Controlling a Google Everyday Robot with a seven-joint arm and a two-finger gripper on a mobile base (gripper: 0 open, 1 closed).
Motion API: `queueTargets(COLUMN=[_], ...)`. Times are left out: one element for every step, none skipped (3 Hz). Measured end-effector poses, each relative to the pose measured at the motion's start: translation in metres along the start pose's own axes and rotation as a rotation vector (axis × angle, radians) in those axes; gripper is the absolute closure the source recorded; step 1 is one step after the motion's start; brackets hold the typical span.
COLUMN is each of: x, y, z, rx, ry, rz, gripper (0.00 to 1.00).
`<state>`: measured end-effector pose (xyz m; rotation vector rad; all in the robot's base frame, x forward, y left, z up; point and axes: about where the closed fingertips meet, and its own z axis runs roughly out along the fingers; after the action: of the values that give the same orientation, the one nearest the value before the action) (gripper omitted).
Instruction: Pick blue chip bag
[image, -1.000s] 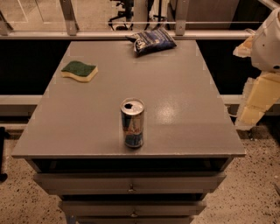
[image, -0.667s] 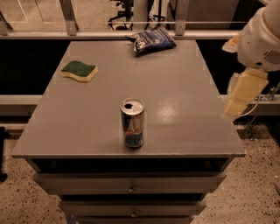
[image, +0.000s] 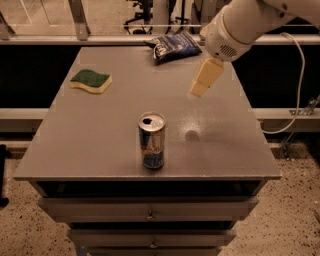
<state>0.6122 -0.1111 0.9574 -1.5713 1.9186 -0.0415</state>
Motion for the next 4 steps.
queueTargets(x=[0.0, -0.004, -0.017, -0.026], y=[-0.001, -0.018, -0.069, -0.127], z=[0.002, 0.029, 0.094, 0.161], rx=[0.003, 0.042, 0.102, 0.16], ry=[-0.005, -0.069, -0.179, -0.287], rz=[0.004, 0.056, 0.15, 0.261], gripper=[0.0, 0.0, 0.0, 0.0])
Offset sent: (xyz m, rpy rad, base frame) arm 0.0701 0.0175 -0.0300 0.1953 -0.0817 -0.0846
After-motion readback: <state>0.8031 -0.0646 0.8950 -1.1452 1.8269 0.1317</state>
